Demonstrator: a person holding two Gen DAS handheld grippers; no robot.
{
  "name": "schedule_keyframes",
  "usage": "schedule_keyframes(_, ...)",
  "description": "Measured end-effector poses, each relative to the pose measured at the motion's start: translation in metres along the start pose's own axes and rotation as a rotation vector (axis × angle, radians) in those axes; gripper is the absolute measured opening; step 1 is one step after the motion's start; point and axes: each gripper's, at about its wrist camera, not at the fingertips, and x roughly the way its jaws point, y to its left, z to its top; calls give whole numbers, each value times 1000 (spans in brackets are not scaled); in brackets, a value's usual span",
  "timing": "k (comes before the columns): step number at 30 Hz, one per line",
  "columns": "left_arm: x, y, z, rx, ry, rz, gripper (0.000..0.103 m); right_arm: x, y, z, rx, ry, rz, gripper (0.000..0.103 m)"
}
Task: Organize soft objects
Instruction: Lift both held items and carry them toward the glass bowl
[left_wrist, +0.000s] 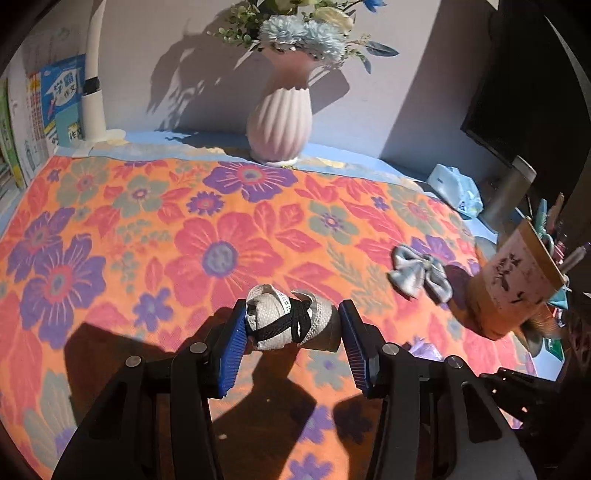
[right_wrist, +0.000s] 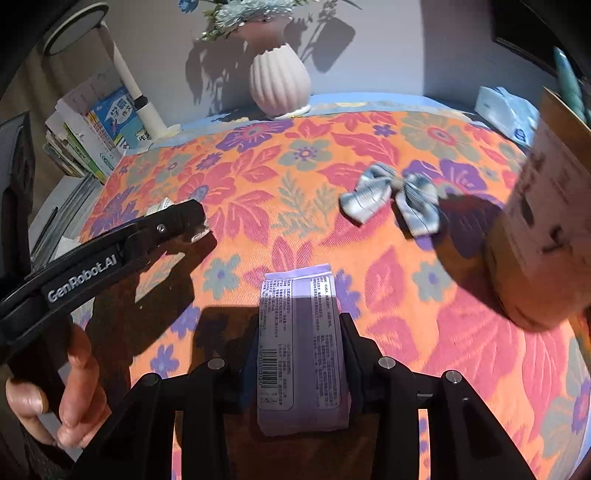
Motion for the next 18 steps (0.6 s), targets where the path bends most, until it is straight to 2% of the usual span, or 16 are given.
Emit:
schedule_keyframes(2,-2,-5,-5,10,4,-5,46,-3,-1,-4,11,-10,-1,39)
schedule_keyframes(5,-6,-11,-13,23,11,-4,46,-4,-1,-9,23,-27,17,50)
schedule_keyframes(8,-14,-11,-15,17,7,-7,46,-4,7,-10,0,-25,-14,51)
schedule_keyframes(10,-21,-12,-15,18,-8,-6,46,-5,10,-13,6,-32,-35,46)
schedule_keyframes(11,-24,-13,-15,19,-12,-9,46,-6,10,-15,9,-36,-55,39)
schedule_keyframes(14,-33,-16,-16,16,-24,-39,46,-14,7,-21,37,-43,-71,37)
schedule_keyframes(18,-41,-31,-20,19,-29,-133,46,-29,-5,-34,105,-16,-56,37)
